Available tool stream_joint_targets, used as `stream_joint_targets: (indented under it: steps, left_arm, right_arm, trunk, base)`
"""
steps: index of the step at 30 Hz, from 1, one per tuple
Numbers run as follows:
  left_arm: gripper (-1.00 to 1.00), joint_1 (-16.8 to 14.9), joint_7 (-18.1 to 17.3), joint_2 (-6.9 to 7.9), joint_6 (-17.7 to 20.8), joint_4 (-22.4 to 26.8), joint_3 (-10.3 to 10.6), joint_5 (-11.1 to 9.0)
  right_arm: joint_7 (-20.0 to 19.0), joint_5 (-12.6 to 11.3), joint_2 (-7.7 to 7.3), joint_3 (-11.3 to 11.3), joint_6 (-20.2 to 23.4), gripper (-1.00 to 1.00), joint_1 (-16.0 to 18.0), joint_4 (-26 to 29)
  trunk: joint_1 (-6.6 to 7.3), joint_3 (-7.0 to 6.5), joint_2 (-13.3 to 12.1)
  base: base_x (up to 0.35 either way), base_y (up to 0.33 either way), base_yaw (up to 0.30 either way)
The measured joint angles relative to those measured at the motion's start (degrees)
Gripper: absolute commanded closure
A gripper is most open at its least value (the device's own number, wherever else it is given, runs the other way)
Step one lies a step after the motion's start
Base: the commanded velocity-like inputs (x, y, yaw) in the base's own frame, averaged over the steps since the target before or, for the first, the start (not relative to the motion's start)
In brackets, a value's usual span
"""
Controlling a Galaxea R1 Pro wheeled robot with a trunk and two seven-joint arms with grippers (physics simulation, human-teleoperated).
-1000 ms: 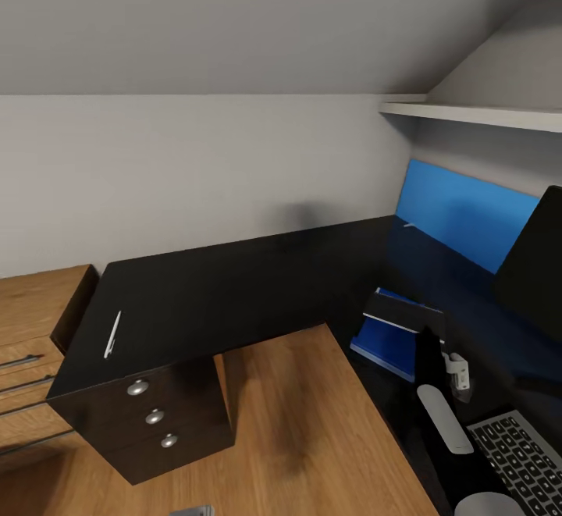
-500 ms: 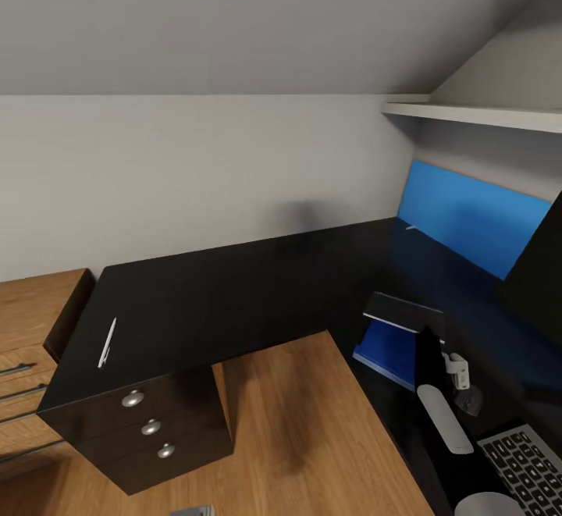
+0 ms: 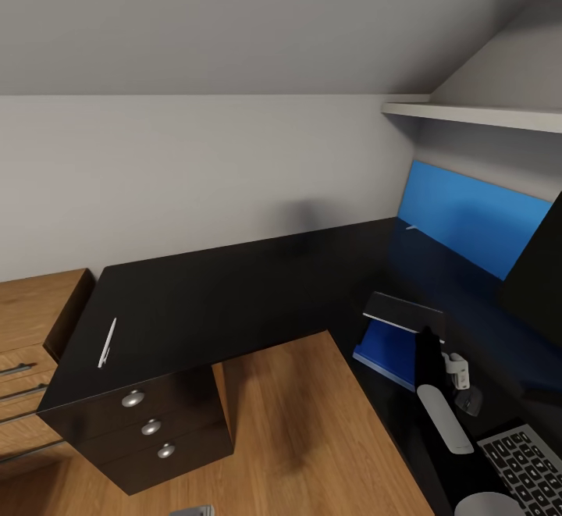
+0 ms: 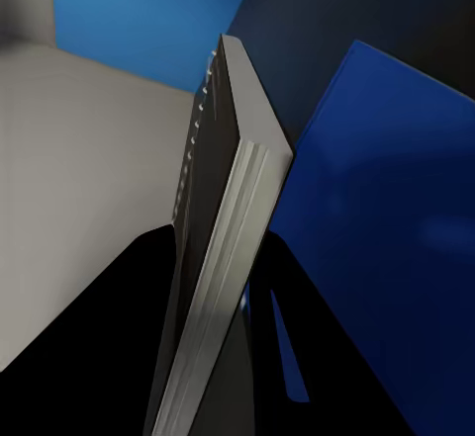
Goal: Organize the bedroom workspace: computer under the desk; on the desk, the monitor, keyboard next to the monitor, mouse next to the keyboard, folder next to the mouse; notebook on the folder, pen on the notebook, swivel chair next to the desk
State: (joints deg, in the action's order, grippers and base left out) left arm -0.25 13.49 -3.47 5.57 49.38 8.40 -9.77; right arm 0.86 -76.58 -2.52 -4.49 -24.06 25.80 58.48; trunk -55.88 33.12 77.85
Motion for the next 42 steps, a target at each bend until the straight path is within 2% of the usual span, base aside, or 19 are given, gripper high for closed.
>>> stream_joint_targets:
  steps: [12, 30, 33, 34, 36, 42]
  left_arm:
    - [-1.0, 0.0, -0.1, 0.0, 0.0, 0.1, 0.0, -0.1]
    - [-1.0, 0.0, 0.0, 0.0, 0.1, 0.0, 0.1, -0.1]
    - [-1.0, 0.0, 0.0, 0.0, 0.1, 0.0, 0.1, -0.1]
    - [-1.0, 0.0, 0.0, 0.0, 0.1, 0.0, 0.1, 0.0]
    - [-1.0, 0.0, 0.0, 0.0, 0.1, 0.0, 0.1, 0.0]
    - [-1.0, 0.0, 0.0, 0.0, 0.1, 0.0, 0.0, 0.0]
  right_arm:
    - [0.0, 0.0, 0.0, 0.0, 0.0, 1.0, 0.0, 0.0]
    - [0.5, 0.4, 0.05, 0.1, 0.0, 1.0, 0.0, 0.0]
    - [1.4, 1.6, 0.07, 0.1, 0.0, 1.0, 0.0, 0.0]
    - [3.0, 3.8, 0.13, 0.1, 0.0, 1.0, 0.0, 0.0]
    - [4.3, 5.6, 0.15, 0.1, 0.0, 1.0, 0.0, 0.0]
    - [6.6, 8.3, 0.25, 0.2, 0.0, 1.0, 0.0, 0.0]
  trunk:
    - [0.0, 0.0, 0.0]
    - [3.95, -3.23, -7.2]
    - [4.39, -3.59, -8.0]
    - [4.39, -3.59, -8.0]
    - [4.39, -3.59, -8.0]
    - [4.39, -3.59, -8.0]
  base:
    - [0.0, 0.0, 0.0]
    - [0.0, 0.0, 0.0]
    - [0.0, 0.0, 0.0]
    - [0.0, 0.0, 0.0]
    - [0.0, 0.0, 0.0]
    - [0.0, 0.0, 0.0]
